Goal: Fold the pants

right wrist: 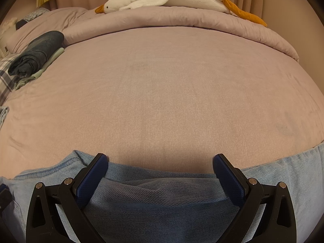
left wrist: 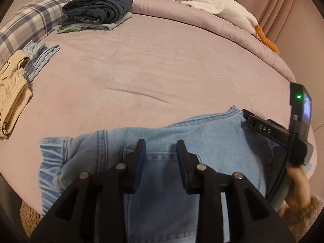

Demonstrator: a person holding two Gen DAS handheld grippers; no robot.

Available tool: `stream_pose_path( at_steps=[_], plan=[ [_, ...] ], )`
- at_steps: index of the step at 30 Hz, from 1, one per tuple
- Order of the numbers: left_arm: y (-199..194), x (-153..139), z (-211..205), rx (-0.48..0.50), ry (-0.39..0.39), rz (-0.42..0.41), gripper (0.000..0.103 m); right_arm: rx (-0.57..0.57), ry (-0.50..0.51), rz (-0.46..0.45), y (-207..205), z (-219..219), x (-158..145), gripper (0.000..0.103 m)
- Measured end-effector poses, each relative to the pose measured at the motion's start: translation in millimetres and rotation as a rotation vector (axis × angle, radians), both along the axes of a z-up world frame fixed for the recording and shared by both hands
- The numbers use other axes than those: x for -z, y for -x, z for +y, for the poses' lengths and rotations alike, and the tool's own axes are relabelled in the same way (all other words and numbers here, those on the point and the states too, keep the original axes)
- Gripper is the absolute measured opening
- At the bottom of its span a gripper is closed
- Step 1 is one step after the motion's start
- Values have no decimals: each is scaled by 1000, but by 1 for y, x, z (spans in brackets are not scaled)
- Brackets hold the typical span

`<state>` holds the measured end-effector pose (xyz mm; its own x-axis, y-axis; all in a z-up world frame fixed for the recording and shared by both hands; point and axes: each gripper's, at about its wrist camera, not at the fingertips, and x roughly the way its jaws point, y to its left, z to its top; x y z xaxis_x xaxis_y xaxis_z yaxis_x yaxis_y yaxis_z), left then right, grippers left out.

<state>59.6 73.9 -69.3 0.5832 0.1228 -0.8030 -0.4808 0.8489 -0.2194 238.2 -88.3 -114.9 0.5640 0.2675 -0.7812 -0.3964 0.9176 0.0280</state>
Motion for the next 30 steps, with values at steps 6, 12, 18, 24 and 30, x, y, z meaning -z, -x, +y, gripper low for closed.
stream_pose_path(
  at_steps=[6,12,18,24,30],
  plan=[
    [19,-14,6,-4,-55,0,46,-25,20,71,-1,8,-13,103],
    [30,6,24,-34,25,26,13,-211,-156,134,23,-1,-67,102],
    [42,7,24,-26,42,18,9,-324,-37,226,25,41,-46,100],
    [53,4,29,-42,54,6,4,-346,39,160,34,69,-35,24],
    [56,11,24,-32,4,16,4,-307,55,155,32,81,-35,7]
  ],
)
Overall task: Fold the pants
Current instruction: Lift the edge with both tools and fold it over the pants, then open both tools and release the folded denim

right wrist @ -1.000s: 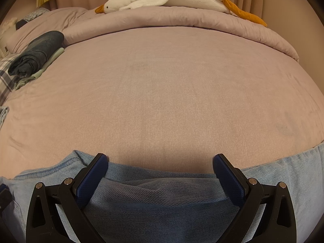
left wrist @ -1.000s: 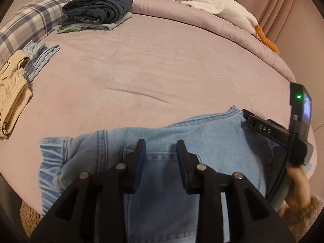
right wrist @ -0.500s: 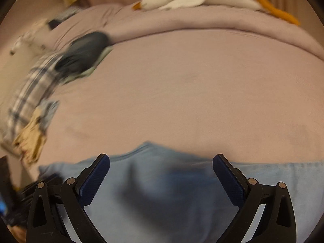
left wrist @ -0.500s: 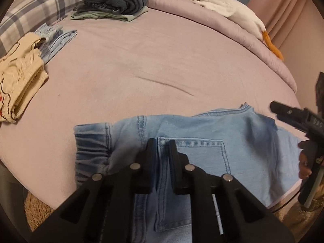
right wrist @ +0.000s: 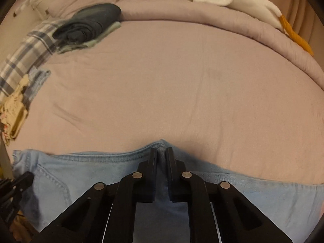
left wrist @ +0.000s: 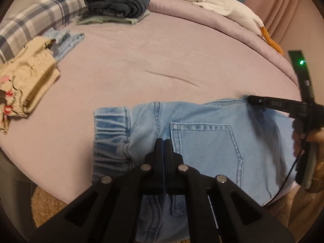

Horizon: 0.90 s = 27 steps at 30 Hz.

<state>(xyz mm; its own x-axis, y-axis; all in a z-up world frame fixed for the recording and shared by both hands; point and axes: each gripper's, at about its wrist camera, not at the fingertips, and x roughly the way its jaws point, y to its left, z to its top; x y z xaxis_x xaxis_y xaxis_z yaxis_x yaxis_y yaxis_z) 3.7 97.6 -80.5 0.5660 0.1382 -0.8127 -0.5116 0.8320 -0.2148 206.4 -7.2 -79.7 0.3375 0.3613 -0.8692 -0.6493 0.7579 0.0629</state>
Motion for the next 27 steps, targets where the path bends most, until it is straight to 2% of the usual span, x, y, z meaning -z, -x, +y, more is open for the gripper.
stream_pose_path(
  at_steps=[3,5,7,9,10,11,12,13,14,15,16,17,19,21,22,23,25,27],
  plan=[
    [-5,-1,0,-2,-8,22,4,69,-78,49,-15,-8,14,6],
    [-10,-4,-9,-1,-69,61,4,103,-125,86,-20,-14,14,6],
    [-18,-13,-21,17,-124,119,5,110,-143,81,-16,-21,8,6],
    [-22,-24,-27,43,-119,127,18,142,-170,69,-10,-43,-6,9],
    [-23,-34,-31,50,-109,103,36,162,-201,69,-9,-58,-12,18],
    [-23,-43,-35,54,-101,71,63,190,-243,66,-7,-78,-20,31],
    [-25,-53,-40,57,-95,30,74,238,-278,47,-4,-109,-29,42],
    [-29,-65,-48,71,-95,-24,78,279,-287,25,-2,-130,-34,61],
    [-36,-74,-58,107,-100,-69,78,327,-298,-9,1,-154,-39,67],
    [-45,-79,-65,138,-102,-89,78,388,-307,-56,6,-190,-45,67],
    [-61,-81,-77,188,-106,-100,78,421,-300,-70,7,-208,-46,67],
    [-71,-80,-84,212,-105,-99,77,504,-277,-88,9,-242,-46,67],
    [-102,-70,-102,298,-51,-100,74,632,-254,-101,10,-289,-41,67],
    [-131,-52,-114,364,35,-77,59,774,-251,-93,11,-343,-28,67],
    [-148,-39,-120,379,70,-36,45,825,-253,-78,12,-361,-21,67],
    [-159,-29,-124,379,72,-2,33,860,-253,-66,12,-375,-17,67],
    [-180,-10,-132,373,34,34,24,938,-266,-43,15,-407,-5,67],
    [-194,2,-134,363,-7,48,24,982,-282,-27,17,-429,6,67]
  ],
)
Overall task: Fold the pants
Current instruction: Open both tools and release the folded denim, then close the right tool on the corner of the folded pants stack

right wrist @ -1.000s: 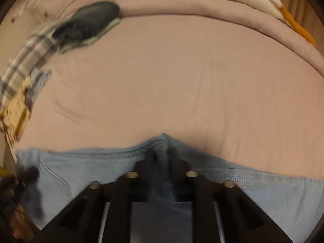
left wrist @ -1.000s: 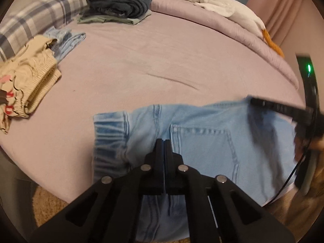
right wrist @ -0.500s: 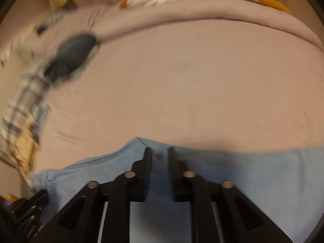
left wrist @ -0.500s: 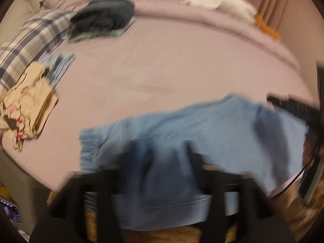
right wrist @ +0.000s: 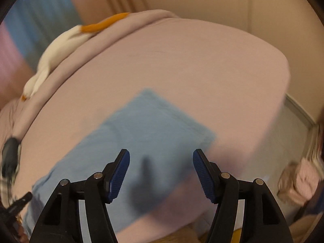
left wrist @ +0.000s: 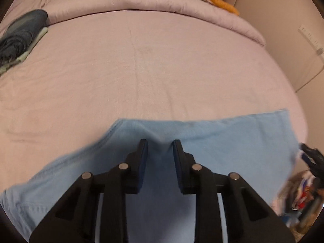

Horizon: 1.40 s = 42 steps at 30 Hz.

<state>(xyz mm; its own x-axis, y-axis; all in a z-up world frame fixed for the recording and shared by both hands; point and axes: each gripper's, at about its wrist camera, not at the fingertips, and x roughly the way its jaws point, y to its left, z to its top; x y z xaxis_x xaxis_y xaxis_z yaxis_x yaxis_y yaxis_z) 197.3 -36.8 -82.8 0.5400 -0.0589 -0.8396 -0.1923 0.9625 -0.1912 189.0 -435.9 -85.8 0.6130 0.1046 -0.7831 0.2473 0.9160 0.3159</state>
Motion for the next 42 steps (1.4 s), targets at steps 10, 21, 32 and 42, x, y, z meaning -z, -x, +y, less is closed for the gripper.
stream_pose_path(
  at_steps=[10,21,32,42],
  plan=[
    [-23,12,3,-26,-60,7,29,101,-118,-17,-13,-38,16,17],
    [-24,11,3,-29,-28,3,29,135,-99,-21,-9,-37,30,13],
    [31,-34,-19,75,123,-38,40,133,-8,4,7,-26,6,22],
    [73,-16,-21,89,217,13,61,92,-75,-11,-15,-25,24,28]
  ],
)
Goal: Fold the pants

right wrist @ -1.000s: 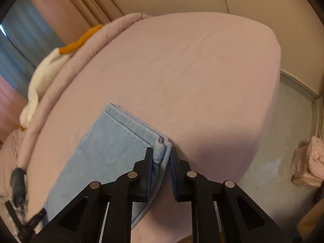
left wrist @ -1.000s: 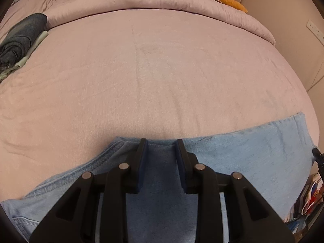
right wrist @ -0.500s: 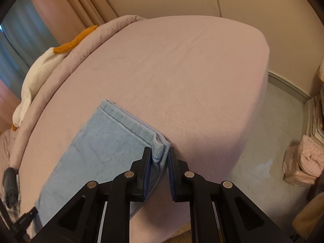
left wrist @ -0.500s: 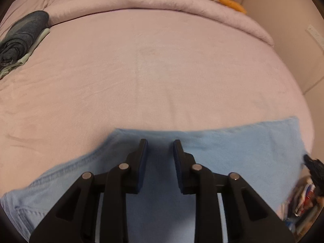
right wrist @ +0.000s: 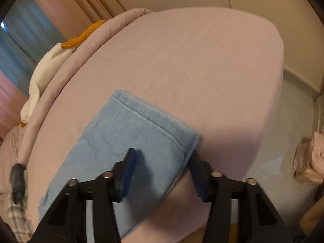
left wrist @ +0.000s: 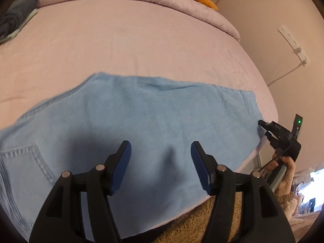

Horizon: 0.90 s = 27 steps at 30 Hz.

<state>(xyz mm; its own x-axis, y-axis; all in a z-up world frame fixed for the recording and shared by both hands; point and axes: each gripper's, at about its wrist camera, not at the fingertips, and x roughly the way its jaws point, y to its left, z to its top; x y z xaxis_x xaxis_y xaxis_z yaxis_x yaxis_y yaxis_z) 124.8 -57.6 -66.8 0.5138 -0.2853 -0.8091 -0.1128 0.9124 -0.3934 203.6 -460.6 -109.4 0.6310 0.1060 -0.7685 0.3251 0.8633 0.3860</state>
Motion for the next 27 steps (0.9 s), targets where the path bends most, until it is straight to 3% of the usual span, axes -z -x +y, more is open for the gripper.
stream_pose_path(
  at_steps=[1,4,7,9,12,14,18,21,24,27],
  plan=[
    [3,0,2,-10,4,0,62,5,-12,-5,0,-1,-2,13],
    [10,-6,9,-19,53,-15,63,-5,-54,-65,5,0,-19,12],
    [13,-16,10,-3,78,-59,75,-105,-75,-201,20,22,-58,12],
    [16,-24,8,13,92,-100,78,-255,-137,-315,32,52,-89,12],
    [15,-31,7,23,149,-124,82,-466,-134,-389,49,108,-112,12],
    [14,-30,10,7,190,-126,83,-613,-128,-376,61,153,-110,12],
    [8,-20,12,-15,205,-87,82,-782,-174,-285,70,211,-79,12],
    [1,-12,14,-10,261,-66,81,-866,-157,-211,75,243,-56,12],
    [-6,-7,20,-31,294,-59,80,-906,-101,-192,78,258,-48,12],
    [-12,-8,24,-41,341,-44,66,-934,-109,-195,79,255,-53,12]
  ],
)
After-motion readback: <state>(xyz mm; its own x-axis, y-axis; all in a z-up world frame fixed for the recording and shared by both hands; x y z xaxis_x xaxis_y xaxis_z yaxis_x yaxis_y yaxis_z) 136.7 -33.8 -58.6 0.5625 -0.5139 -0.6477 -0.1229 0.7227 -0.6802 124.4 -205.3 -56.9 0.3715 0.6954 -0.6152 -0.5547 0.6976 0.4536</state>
